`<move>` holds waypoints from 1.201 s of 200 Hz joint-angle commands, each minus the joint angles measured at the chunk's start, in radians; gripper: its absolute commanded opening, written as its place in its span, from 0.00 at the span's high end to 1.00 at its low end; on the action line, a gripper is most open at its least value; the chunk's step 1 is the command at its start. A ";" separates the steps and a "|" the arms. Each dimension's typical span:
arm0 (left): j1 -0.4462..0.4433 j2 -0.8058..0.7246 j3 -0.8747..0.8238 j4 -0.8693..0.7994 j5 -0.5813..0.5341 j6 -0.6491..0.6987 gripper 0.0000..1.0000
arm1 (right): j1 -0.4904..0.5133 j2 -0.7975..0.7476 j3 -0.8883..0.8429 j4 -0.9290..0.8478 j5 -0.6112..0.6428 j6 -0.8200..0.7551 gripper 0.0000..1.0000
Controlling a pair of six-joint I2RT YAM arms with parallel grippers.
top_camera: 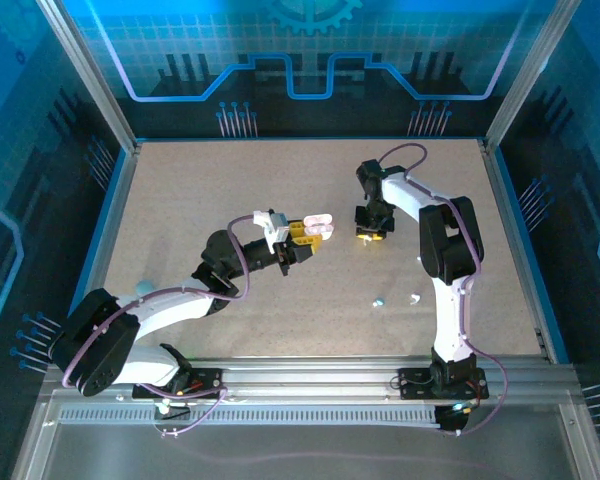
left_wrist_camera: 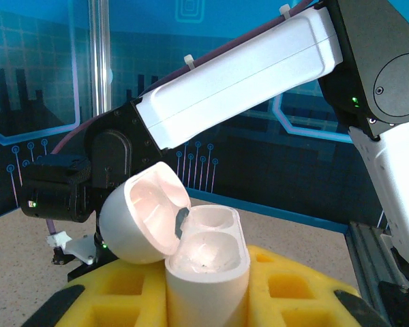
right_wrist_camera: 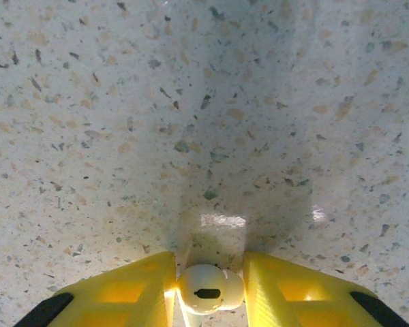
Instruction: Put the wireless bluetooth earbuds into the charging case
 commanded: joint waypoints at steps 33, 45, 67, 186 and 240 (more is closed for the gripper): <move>0.003 -0.025 -0.011 0.022 -0.001 -0.003 0.77 | 0.027 0.002 -0.025 -0.026 0.039 0.033 0.70; 0.005 -0.026 -0.011 0.022 -0.002 -0.004 0.77 | 0.028 -0.019 -0.037 -0.016 0.038 0.033 0.70; 0.004 -0.024 -0.012 0.016 -0.007 -0.003 0.77 | 0.030 -0.072 -0.060 0.006 0.026 0.021 0.71; -0.012 0.067 0.038 0.053 -0.057 -0.074 0.77 | 0.115 -0.826 -0.420 0.421 0.086 -0.061 0.72; -0.086 0.140 0.070 0.095 -0.228 -0.067 0.78 | 0.181 -1.028 -0.436 0.511 0.065 -0.071 0.72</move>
